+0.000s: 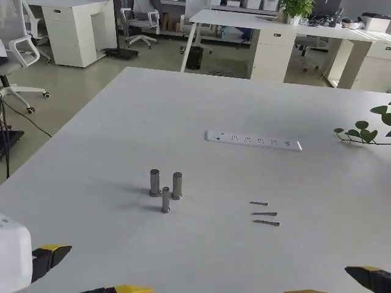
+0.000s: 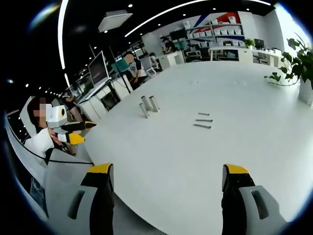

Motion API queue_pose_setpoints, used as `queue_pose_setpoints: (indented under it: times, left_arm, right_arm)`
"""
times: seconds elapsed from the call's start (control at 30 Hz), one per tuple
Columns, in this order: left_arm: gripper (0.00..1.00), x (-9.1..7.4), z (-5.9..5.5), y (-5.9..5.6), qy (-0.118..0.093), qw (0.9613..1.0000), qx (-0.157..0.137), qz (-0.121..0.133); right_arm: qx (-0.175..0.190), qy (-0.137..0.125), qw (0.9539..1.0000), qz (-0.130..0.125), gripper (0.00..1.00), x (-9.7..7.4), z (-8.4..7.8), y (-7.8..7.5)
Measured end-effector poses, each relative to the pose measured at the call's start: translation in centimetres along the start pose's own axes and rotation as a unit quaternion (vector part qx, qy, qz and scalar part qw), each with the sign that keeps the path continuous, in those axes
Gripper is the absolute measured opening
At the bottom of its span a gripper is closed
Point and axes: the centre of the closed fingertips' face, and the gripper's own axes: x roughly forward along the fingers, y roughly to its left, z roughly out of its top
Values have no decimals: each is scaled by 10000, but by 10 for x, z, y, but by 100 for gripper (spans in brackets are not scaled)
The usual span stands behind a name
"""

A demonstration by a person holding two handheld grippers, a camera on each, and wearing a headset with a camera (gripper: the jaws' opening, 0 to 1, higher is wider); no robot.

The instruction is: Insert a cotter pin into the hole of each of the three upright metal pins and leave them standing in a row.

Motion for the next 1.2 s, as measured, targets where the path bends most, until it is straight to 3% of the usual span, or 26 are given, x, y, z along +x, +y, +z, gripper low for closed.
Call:
queue_pose_setpoints:
  times: [0.3, 0.57, 0.87, 1.2]
  left_arm:
    - [99, -2, -3, 9, 70, 9999, -89, 121]
    - [97, 0, -3, 19, -32, 9994, -321, 105]
    - [93, 13, 3, 28, 15, 9998, -172, 115]
    - [84, 41, 18, 22, 154, 9995, 190, -176]
  right_arm:
    - [16, 63, 9999, -126, 90, 3, -1, -7]
    - [73, 84, 9998, -145, 90, 4, -4, -11]
    - [154, 57, 9995, -262, 90, 3, -3, -17]
    - [267, 5, 9991, -337, 89, 1, -5, -19]
